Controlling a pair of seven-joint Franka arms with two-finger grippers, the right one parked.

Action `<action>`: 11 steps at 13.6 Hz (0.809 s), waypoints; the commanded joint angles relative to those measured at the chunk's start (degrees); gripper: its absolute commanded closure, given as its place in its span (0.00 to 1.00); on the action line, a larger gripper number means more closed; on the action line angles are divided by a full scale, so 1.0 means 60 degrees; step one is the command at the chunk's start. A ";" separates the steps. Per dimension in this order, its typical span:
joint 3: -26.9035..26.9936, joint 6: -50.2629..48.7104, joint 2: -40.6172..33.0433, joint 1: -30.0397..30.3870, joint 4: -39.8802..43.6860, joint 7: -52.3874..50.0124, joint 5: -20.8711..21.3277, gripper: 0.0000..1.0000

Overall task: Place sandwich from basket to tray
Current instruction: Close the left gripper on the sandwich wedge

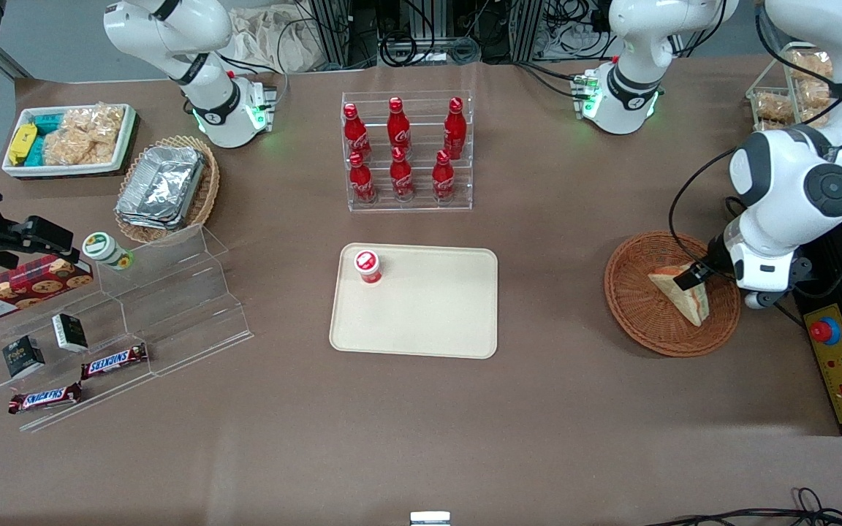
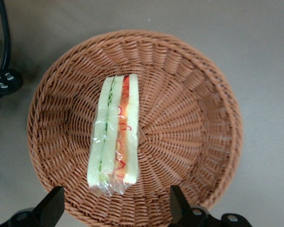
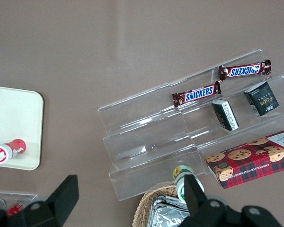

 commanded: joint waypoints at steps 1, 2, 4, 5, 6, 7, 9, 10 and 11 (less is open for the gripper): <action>0.0003 0.0676 0.0299 0.0115 -0.0210 -0.0205 0.0343 0.00; 0.0032 0.0896 0.0430 0.0115 -0.0284 -0.0205 0.0343 0.00; 0.0106 0.1277 0.0709 0.0115 -0.0299 -0.0205 0.0343 0.00; 0.0106 0.1381 0.0869 0.0115 -0.0299 -0.0205 0.0343 0.00; 0.0106 0.1469 0.1016 0.0115 -0.0285 -0.0219 0.0343 0.00; 0.0135 0.1513 0.1163 0.0115 -0.0270 -0.0205 0.0358 0.00; 0.0135 0.1514 0.1296 0.0115 -0.0255 -0.0190 0.0575 0.86; 0.0135 0.1383 0.1281 0.0115 -0.0212 -0.0234 0.0621 1.00; 0.0135 0.1367 0.1281 0.0115 -0.0211 -0.0292 0.0708 1.00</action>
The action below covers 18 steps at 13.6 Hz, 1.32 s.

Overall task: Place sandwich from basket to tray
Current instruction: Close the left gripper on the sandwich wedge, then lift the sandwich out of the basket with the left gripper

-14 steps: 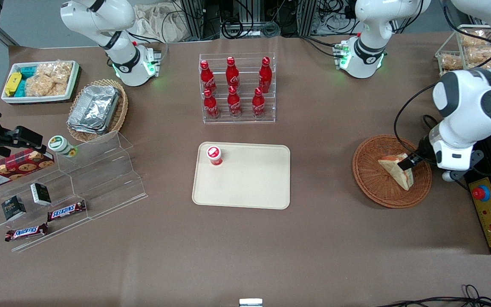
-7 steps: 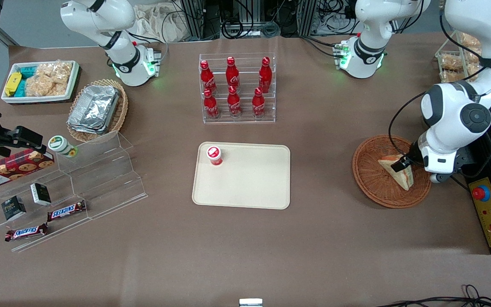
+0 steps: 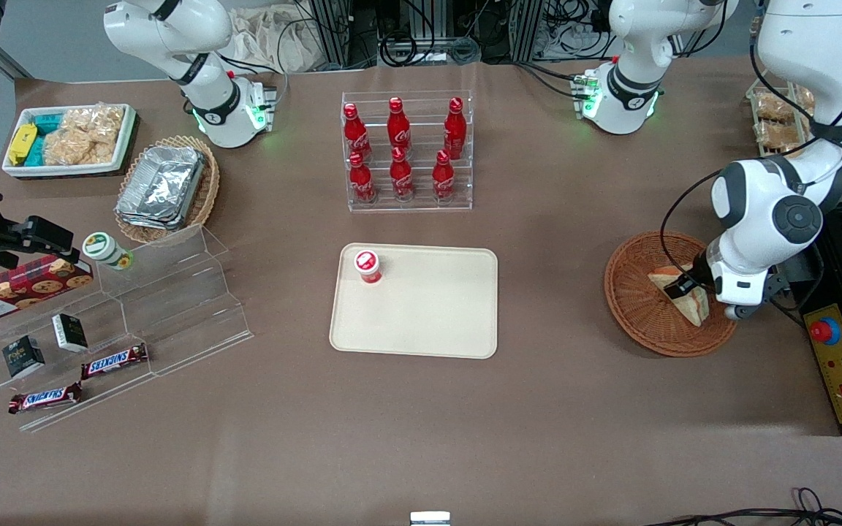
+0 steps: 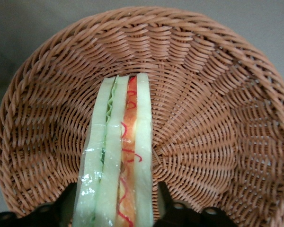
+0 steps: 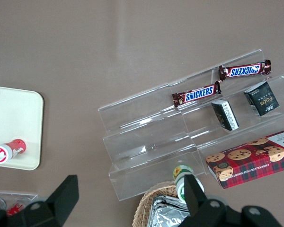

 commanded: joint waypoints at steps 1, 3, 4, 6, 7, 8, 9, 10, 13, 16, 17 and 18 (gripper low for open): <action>0.0005 0.0010 -0.0064 0.0018 0.0085 -0.0223 0.0384 1.00; -0.0009 -0.0368 -0.0238 0.0018 0.0420 -0.0193 0.0414 1.00; -0.0009 -0.1096 -0.0341 0.0003 0.0872 -0.0150 0.0414 1.00; -0.0024 -0.2940 -0.0386 0.0003 0.2348 0.0170 0.0298 1.00; -0.0082 -0.3863 -0.0343 -0.0055 0.3139 0.0260 0.0210 1.00; -0.0126 -0.4597 -0.0328 -0.0128 0.3785 0.0275 0.0137 1.00; -0.0300 -0.5228 -0.0342 -0.0201 0.4372 0.0319 -0.0125 1.00; -0.0549 -0.5699 -0.0342 -0.0202 0.4987 0.0348 -0.0316 1.00; -0.2011 -0.7294 0.0255 -0.0217 0.7343 0.0349 -0.0610 1.00; -0.3200 -0.7609 0.1120 -0.0785 0.8405 0.0116 -0.0596 1.00; -0.3217 -0.7332 0.1471 -0.1252 0.8406 -0.0219 -0.0596 1.00; -0.3203 -0.6807 0.1851 -0.1837 0.8391 -0.0455 -0.0509 1.00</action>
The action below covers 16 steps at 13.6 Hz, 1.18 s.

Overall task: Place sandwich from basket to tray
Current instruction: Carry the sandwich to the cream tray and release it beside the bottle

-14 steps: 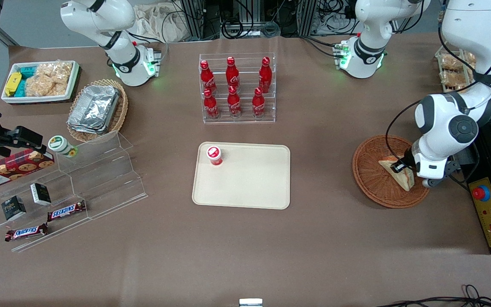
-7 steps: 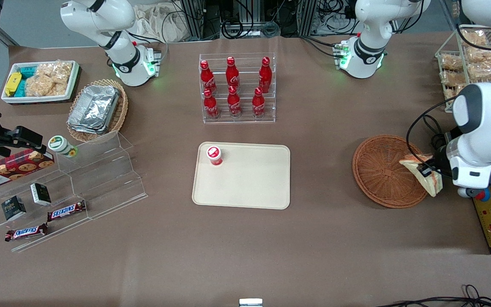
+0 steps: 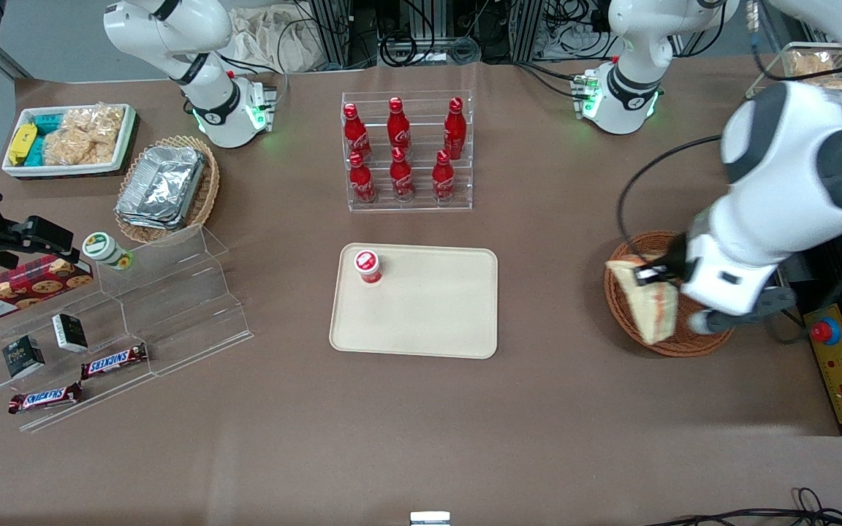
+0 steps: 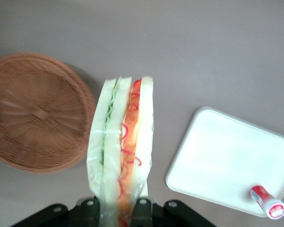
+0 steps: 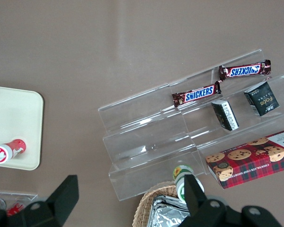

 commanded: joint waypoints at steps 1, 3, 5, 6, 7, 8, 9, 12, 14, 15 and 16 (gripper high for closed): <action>0.0004 0.1000 0.1610 -0.1372 0.0625 -0.0610 0.0102 1.00; 0.0019 0.1969 0.2504 -0.2033 0.0625 -0.0991 0.0481 1.00; 0.0034 0.2614 0.3295 -0.2809 0.0625 -0.1532 0.1153 1.00; 0.0034 0.2907 0.3662 -0.3030 0.0581 -0.1753 0.1447 1.00; 0.0034 0.2997 0.3999 -0.3279 0.0566 -0.1900 0.1682 1.00; 0.0034 0.3013 0.4249 -0.3484 0.0566 -0.1959 0.1815 1.00; 0.0034 0.3013 0.4397 -0.3573 0.0566 -0.1960 0.1860 1.00; 0.0034 0.2955 0.4544 -0.3647 0.0552 -0.1960 0.1860 0.00; 0.0034 0.2838 0.4486 -0.3633 0.0552 -0.1960 0.1845 0.00; 0.0034 0.2634 0.4413 -0.3604 0.0595 -0.1960 0.1845 0.00; 0.0034 0.2342 0.4210 -0.3546 0.0639 -0.1960 0.1831 0.00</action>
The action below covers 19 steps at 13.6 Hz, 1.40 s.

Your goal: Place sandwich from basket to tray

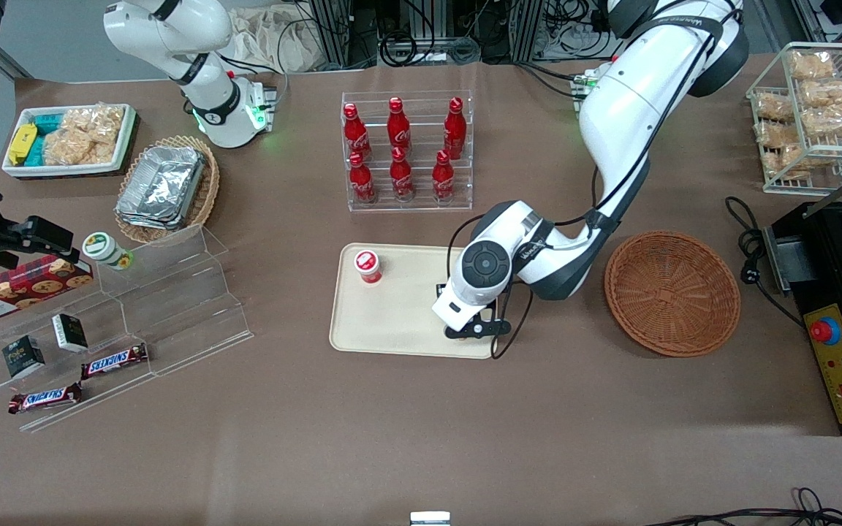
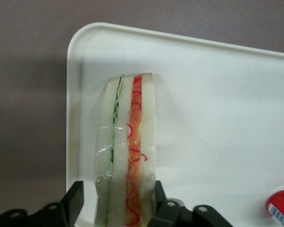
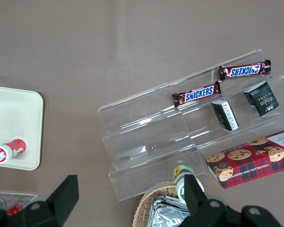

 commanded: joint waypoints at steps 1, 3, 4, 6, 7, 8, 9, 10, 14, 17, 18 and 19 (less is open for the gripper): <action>0.0037 -0.0845 -0.0522 0.0037 0.0302 -0.0122 0.0154 0.00; 0.0051 -0.1474 -0.1428 0.0300 0.0302 -0.0093 0.0198 0.00; 0.0051 -0.1985 -0.1882 0.0606 0.0288 -0.0079 0.0140 0.00; 0.0022 -0.3069 -0.2762 0.1352 0.0200 0.0126 -0.0064 0.00; 0.0008 -0.3306 -0.3085 0.1661 0.0185 0.0214 -0.0181 0.00; 0.0007 -0.3367 -0.3393 0.1881 0.0098 0.0229 -0.0298 0.00; 0.0007 -0.3353 -0.3628 0.2144 -0.0091 0.0302 -0.0300 0.00; 0.0007 -0.3367 -0.3891 0.2365 -0.0325 0.0549 -0.0300 0.00; 0.0094 -0.3337 -0.5472 0.3742 -0.1819 0.2844 -0.0824 0.00; 0.1016 -0.3426 -0.6162 0.3788 -0.2522 0.4122 -0.1061 0.00; 0.1294 -0.3426 -0.6367 0.3788 -0.2713 0.4604 -0.1090 0.00; 0.1558 -0.3426 -0.6543 0.3788 -0.2846 0.5030 -0.1105 0.00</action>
